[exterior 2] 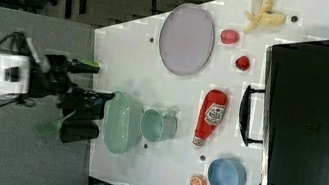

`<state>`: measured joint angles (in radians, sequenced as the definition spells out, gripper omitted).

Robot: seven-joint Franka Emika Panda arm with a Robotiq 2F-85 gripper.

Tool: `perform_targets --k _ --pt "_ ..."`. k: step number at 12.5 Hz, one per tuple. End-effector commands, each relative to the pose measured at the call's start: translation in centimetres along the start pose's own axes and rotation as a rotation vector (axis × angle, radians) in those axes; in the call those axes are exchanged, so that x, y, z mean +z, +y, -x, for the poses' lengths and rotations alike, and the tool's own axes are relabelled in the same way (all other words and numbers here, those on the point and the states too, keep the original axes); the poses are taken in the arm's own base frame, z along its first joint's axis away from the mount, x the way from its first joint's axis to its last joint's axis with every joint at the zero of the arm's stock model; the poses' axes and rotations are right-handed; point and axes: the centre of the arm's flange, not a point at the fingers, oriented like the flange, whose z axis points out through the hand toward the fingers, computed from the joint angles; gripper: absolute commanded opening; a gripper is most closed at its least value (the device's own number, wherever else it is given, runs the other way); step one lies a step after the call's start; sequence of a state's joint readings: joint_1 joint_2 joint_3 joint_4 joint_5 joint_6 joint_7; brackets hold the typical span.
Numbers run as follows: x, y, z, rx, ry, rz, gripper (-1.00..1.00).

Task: Pick ketchup from strainer and place it on the table

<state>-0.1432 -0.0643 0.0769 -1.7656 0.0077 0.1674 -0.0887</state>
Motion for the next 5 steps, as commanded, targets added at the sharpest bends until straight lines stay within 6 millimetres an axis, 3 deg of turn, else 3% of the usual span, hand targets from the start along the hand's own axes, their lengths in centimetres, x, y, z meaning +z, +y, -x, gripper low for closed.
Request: perform_targets --k 1,5 --pt "-0.93 -0.14 0.5 0.063 -0.063 0.057 1.0" --pt "-0.93 -0.17 0.41 0.064 -0.071 0.064 1.0"
